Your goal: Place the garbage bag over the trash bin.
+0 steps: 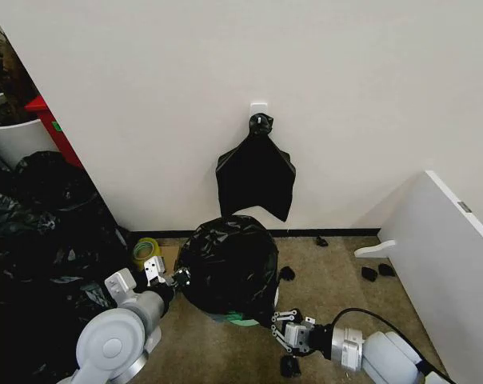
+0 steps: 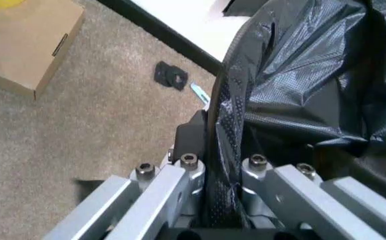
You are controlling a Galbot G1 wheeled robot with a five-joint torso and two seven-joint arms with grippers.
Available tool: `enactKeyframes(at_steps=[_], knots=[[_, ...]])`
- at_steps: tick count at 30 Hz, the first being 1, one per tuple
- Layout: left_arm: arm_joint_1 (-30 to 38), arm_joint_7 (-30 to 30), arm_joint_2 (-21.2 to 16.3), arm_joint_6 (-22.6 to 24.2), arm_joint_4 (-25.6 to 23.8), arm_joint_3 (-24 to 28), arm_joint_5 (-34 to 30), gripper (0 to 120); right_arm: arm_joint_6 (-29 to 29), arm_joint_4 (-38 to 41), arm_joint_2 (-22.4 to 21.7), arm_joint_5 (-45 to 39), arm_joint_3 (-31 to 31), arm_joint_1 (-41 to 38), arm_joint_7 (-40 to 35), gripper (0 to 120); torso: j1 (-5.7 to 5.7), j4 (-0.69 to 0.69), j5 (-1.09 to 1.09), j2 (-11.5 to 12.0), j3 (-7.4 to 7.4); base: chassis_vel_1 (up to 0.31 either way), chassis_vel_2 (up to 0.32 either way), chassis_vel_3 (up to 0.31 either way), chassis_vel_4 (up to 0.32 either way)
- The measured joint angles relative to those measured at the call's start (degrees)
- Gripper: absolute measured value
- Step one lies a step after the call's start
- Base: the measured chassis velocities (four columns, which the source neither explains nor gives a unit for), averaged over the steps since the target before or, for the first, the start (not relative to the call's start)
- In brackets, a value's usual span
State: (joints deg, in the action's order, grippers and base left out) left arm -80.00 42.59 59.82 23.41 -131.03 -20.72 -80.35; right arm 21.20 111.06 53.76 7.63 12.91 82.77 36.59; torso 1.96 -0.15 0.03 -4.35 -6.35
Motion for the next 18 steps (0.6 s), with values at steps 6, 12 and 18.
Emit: enactKeyframes(at_steps=[6,12,18], knots=[[0.07,-0.41,-0.23,0.0,0.27,-0.14,-0.03,3,-0.01,0.53,0.23,-0.26,0.24,1.06,-0.05,0,0.0,0.0,0.0,0.0,0.0,0.0,0.0,0.0,0.0],[0.56,-0.57,-0.37,-0.48,0.85,-0.29,0.11,3,-0.29,1.32,-0.34,-1.64,1.55,2.74,-0.46,19,0.0,0.01,0.0,0.0,0.0,0.0,0.0,0.0,0.0],[1.4,-0.63,-0.54,-1.39,2.12,-0.42,0.42,3,1.74,2.45,-0.78,-4.66,3.6,5.52,0.16,41,0.0,0.0,0.01,0.0,0.0,0.0,0.0,0.0,0.0]])
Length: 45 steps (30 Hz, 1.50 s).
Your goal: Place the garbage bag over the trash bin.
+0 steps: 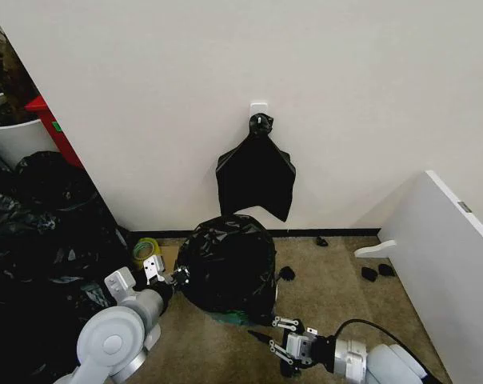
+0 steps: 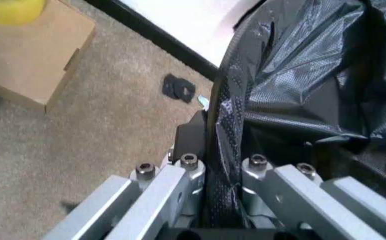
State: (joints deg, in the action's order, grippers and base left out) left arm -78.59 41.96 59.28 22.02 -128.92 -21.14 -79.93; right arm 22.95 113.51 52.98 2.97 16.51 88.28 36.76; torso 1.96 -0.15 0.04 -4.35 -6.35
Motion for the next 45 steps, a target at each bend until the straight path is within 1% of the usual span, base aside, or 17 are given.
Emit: enactKeyframes(at_steps=[1,4,7,11,14,16,18,20,22,26,27,29,30,35,36,39,45], knots=[[0.0,0.0,0.0,0.0,0.0,0.0,0.0,3,0.0,0.0,0.0,0.0,0.0,0.0,0.0,41,0.0,0.0,0.0,0.0,0.0,0.0,0.0,0.0,0.0],[0.57,0.03,0.06,-0.58,0.59,0.06,0.35,3,0.73,1.06,-0.25,-3.37,1.6,0.89,4.56,57,0.0,0.0,0.0,0.0,0.0,0.0,0.0,0.0,0.0],[0.82,0.11,0.06,-0.87,0.86,0.08,0.49,3,1.31,0.9,-0.25,-4.91,2.42,0.96,7.5,65,0.0,0.0,0.0,0.0,0.0,0.0,0.0,0.0,0.0],[0.81,-0.14,-0.16,-1.11,0.97,0.01,1.32,3,1.56,0.34,-0.15,-6.61,3.49,1.0,8.12,80,0.0,0.0,-0.01,0.0,0.0,0.0,0.0,0.0,0.0],[0.49,-1.76,-0.59,-1.47,1.48,0.01,3.73,3,0.73,0.32,-0.31,-9.7,4.62,0.91,6.86,90,0.0,0.01,-0.02,0.0,0.0,0.0,0.0,0.0,0.0],[0.3,-4.94,-1.2,-2.33,3.22,0.22,8.42,3,-2.59,1.58,-1.08,-15.53,6.17,1.21,5.73,98,0.0,0.01,0.0,0.0,0.0,0.0,0.0,0.0,0.0],[0.25,-6.43,-1.45,-2.77,3.99,0.29,10.38,3,-3.9,2.34,-1.41,-17.84,6.48,1.58,4.99,98,0.0,0.01,0.0,0.0,0.0,0.0,0.0,0.0,0.0],[0.1,-12.24,-2.35,-5.35,6.77,0.52,16.9,3,-6.97,4.9,-2.35,-25.5,6.9,2.5,1.47,100,0.0,0.0,0.01,0.0,0.0,0.0,0.0,0.0,0.0],[0.04,-13.74,-2.56,-6.25,7.39,0.58,18.23,3,-8.29,5.83,-2.54,-28.33,7.15,2.65,0.56,100,0.0,0.01,0.0,0.0,0.0,0.0,0.0,0.0,0.0],[-0.81,-19.72,-3.37,-9.81,10.56,1.4,26.91,3,-14.31,9.34,-3.5,-42.38,8.26,1.69,-5.2,100,0.0,0.0,0.01,0.0,0.0,0.0,0.0,0.0,0.0],[-0.81,-19.72,-3.37,-9.81,10.56,1.4,26.91,3,-14.31,9.34,-3.5,-42.38,8.26,1.69,-5.2,100,0.0,0.0,0.01,0.0,0.0,0.0,0.0,0.0,0.0],[-1.83,-24.57,-3.69,-12.72,10.98,1.44,28.29,3,-17.45,9.81,-4.4,-50.63,8.91,0.19,-8.1,100,0.0,0.02,-0.02,0.0,0.0,0.0,0.0,0.0,0.0],[-1.83,-24.57,-3.69,-12.72,10.98,1.44,28.29,3,-17.45,9.81,-4.4,-50.63,8.91,0.19,-8.1,100,0.0,0.02,-0.02,0.0,0.0,0.0,0.0,0.0,0.0],[-2.39,-39.41,-5.07,-23.93,13.79,1.57,30.66,3,-20.26,8.26,-6.66,-61.12,9.58,-2.99,-11.73,100,0.0,0.01,-0.01,0.0,0.0,0.0,0.0,0.0,0.0],[-2.39,-39.41,-5.07,-23.93,13.79,1.57,30.66,3,-20.26,8.26,-6.66,-61.12,9.58,-2.99,-11.73,100,0.0,0.01,-0.01,0.0,0.0,0.0,0.0,0.0,0.0],[-2.14,-47.24,-6.14,-31.1,16.52,1.75,31.0,3,-22.54,8.28,-7.36,-67.99,10.9,-3.57,-13.47,100,0.0,0.0,0.0,0.0,0.0,0.0,0.0,0.0,0.0],[-1.91,-58.53,-7.52,-38.56,20.84,1.8,32.8,3,-26.51,7.16,-10.31,-77.41,13.15,-3.87,-9.82,100,0.0,0.01,0.0,0.0,0.0,0.0,0.0,0.0,0.0]])
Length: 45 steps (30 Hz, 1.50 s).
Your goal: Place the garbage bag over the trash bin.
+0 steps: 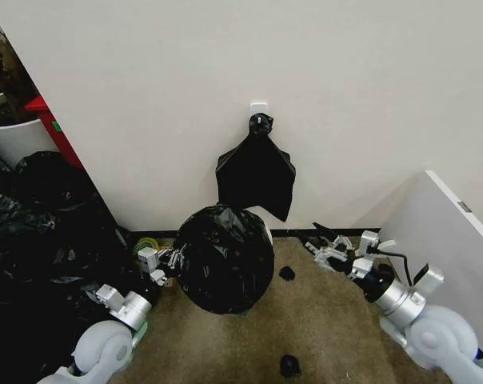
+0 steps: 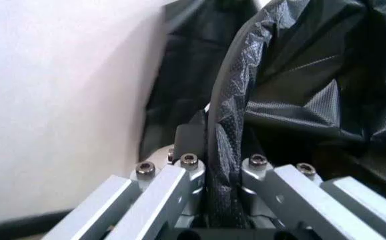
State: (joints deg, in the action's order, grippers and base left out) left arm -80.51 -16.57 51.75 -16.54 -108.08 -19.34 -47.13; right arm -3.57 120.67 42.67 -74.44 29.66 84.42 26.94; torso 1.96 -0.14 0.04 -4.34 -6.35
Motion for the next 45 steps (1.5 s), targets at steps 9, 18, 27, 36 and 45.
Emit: enactKeyframes(at_steps=[9,18,27,36,45], knots=[[0.76,-12.77,0.09,-7.28,4.47,-0.74,-0.82,3,-2.61,-2.8,-3.2,1.85,-2.14,-2.69,7.16,100,0.0,0.01,-0.01,0.0,0.0,0.0,0.0,0.0,0.0],[0.53,-13.61,-0.06,-7.29,4.2,-0.59,-0.77,3,-3.18,-3.08,-2.54,5.77,-6.28,-4.94,7.52,98,0.0,0.0,-0.01,0.0,0.0,0.0,0.0,0.0,0.0],[0.35,-13.07,-0.28,-6.39,3.15,-0.43,-0.89,3,-3.81,-3.45,-2.08,6.29,-8.16,-6.0,8.77,68,0.0,0.0,-0.01,0.0,0.0,0.0,0.0,0.0,0.0],[0.39,-12.9,-0.23,-5.82,2.99,-0.13,-0.82,3,-3.95,-3.19,-2.07,6.76,-8.55,-5.95,9.76,34,0.0,-0.01,0.0,0.0,0.0,0.0,0.0,0.0,0.0],[0.37,-12.26,-0.2,-5.46,2.99,-0.1,-0.82,3,-4.07,-2.87,-1.84,7.27,-9.26,-6.54,10.6,8,0.0,0.0,-0.01,0.0,0.0,0.0,0.0,0.0,0.0]])
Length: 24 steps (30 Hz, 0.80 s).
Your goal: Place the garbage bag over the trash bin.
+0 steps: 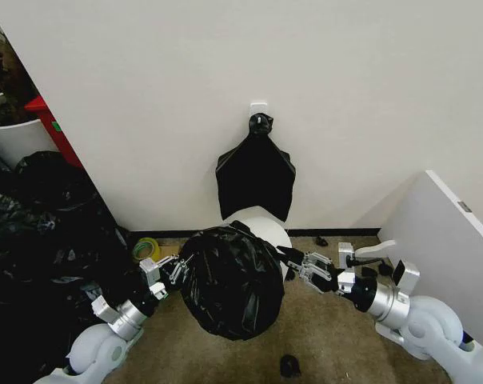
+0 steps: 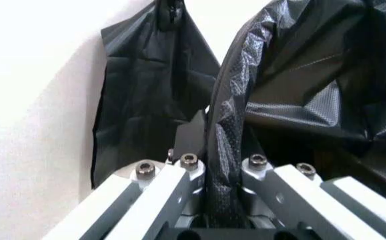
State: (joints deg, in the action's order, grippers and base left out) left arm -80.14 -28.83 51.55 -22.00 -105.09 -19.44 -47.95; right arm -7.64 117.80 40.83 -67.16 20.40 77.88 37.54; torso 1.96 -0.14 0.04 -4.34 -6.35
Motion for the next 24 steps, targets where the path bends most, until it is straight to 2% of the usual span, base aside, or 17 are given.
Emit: enactKeyframes(at_steps=[2,9,14,16,24], knots=[[-0.1,0.09,0.0,0.19,-0.25,0.01,-0.02,3,-0.07,0.03,0.05,0.22,-0.16,-0.19,0.36,0,0.0,0.0,0.0,0.0,0.0,0.0,0.0,0.0,0.0],[-0.13,0.07,0.05,0.48,-0.8,0.18,0.0,3,-0.05,-0.39,0.65,0.56,-1.1,-1.52,-0.6,0,0.0,0.0,0.0,0.0,0.0,0.0,0.0,0.0,0.0],[-0.41,-0.22,0.12,0.51,-1.16,0.21,0.21,3,0.29,-1.34,1.41,0.87,-2.28,-3.29,-3.96,0,0.0,0.0,0.0,0.0,0.0,0.0,0.0,0.0,0.0],[-0.84,-0.57,0.14,0.51,-1.77,0.12,0.64,3,0.44,-3.51,2.09,1.4,-4.1,-6.28,-8.07,0,0.0,0.01,-0.01,0.0,0.0,0.0,0.0,0.0,0.0],[-0.92,-0.61,0.19,0.47,-2.1,0.01,1.11,3,-0.19,-5.76,2.21,4.97,-5.1,-7.41,-9.74,0,0.0,0.0,0.0,0.0,0.0,0.0,0.0,0.0,0.0]])
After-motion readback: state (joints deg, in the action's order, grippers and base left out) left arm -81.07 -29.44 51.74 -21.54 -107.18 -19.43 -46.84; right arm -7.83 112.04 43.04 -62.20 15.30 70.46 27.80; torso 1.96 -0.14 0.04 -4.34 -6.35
